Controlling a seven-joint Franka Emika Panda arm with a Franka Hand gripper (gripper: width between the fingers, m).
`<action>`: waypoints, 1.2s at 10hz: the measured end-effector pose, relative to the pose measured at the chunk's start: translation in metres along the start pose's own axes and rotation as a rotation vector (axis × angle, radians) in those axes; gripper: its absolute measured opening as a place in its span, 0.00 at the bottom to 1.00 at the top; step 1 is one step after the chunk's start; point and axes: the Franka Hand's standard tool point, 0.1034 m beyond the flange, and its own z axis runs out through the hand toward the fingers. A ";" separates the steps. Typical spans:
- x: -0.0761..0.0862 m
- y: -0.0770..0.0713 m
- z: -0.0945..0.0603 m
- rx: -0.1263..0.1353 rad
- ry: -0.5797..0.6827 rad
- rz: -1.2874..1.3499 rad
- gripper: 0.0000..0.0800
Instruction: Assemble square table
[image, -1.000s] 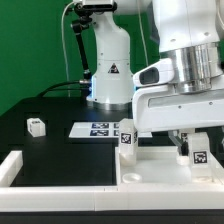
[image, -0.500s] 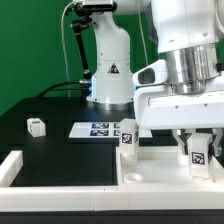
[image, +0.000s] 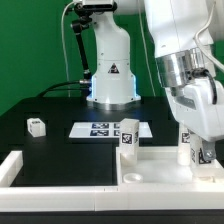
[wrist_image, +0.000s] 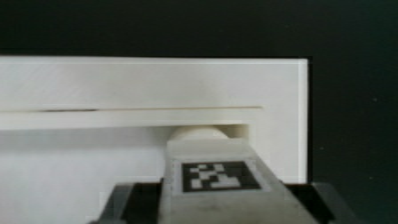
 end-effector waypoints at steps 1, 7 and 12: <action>0.000 0.000 0.000 -0.001 0.001 -0.032 0.36; 0.002 -0.003 -0.004 -0.015 0.031 -0.668 0.80; 0.007 -0.008 -0.007 -0.073 0.075 -1.423 0.81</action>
Offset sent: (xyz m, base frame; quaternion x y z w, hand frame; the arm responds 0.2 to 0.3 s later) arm 0.0022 0.0032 0.0133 -0.0132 0.0075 -0.5391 0.8421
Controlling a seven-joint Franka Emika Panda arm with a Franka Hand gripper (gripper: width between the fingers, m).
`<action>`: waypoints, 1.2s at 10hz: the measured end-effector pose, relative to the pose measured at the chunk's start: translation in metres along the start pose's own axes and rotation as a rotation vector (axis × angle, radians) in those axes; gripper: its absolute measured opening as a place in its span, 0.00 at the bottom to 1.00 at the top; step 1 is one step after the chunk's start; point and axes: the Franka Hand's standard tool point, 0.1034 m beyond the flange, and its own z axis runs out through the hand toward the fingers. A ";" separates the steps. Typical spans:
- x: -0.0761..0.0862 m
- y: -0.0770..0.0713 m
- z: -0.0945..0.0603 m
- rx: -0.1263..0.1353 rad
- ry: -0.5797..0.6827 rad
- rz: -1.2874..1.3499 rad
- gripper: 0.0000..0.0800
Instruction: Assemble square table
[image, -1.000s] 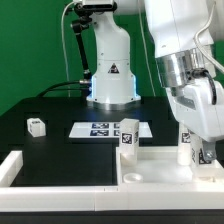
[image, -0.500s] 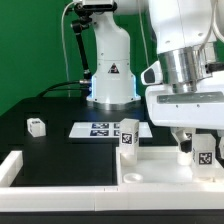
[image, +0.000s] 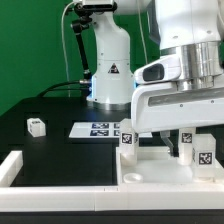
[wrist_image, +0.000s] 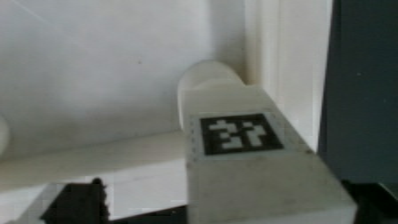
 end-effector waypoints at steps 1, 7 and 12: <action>0.000 0.000 0.000 -0.001 0.000 0.010 0.69; -0.002 0.000 0.000 -0.019 -0.009 0.543 0.36; -0.006 -0.001 0.002 -0.011 -0.052 1.322 0.36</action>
Offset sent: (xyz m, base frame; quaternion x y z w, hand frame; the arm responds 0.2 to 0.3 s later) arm 0.0000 0.0000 0.0000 0.0000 0.0000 0.1938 0.9810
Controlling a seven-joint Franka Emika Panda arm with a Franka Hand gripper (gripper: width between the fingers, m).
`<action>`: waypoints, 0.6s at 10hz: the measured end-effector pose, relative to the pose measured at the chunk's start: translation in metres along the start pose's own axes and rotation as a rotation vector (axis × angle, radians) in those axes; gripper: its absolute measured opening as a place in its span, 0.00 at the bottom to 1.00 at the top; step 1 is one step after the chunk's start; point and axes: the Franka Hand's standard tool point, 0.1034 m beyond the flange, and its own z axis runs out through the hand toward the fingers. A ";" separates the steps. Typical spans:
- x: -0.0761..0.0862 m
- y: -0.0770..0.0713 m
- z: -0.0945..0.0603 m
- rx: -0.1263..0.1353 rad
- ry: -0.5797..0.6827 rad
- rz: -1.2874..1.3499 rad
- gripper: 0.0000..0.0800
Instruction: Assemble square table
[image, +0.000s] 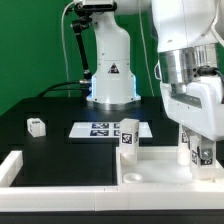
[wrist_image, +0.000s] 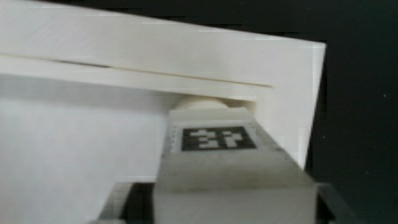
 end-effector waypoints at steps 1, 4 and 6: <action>0.000 0.000 0.000 0.000 0.003 0.017 0.36; -0.001 -0.001 0.000 -0.008 0.030 -0.448 0.77; 0.001 -0.003 -0.001 -0.007 0.029 -0.615 0.81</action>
Offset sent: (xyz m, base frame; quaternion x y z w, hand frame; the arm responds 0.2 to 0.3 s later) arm 0.0086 0.0099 0.0098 0.0230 -0.0128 -0.4366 0.8993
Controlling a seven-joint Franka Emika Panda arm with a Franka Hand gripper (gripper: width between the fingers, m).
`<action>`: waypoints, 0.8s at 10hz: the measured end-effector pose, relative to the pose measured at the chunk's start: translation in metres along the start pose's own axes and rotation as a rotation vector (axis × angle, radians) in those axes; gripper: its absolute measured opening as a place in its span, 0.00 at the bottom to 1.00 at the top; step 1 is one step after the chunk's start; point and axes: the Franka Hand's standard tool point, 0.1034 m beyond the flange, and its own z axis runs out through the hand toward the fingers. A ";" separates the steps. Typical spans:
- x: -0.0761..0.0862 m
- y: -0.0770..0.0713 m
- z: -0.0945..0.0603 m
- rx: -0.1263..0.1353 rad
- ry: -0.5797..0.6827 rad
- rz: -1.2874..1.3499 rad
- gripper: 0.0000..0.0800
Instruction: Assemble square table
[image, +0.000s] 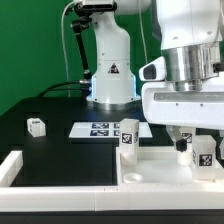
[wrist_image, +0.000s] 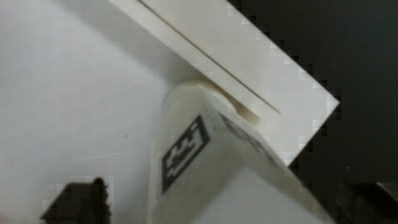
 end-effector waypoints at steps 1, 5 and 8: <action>0.001 0.001 0.000 -0.003 0.002 -0.072 0.81; 0.000 -0.004 -0.005 -0.036 0.025 -0.683 0.81; -0.001 -0.005 -0.003 -0.030 0.022 -0.767 0.64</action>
Offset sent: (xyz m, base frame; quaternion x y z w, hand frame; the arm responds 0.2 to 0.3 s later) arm -0.0016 0.0106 0.0146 -0.0406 0.0395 -0.4479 0.8923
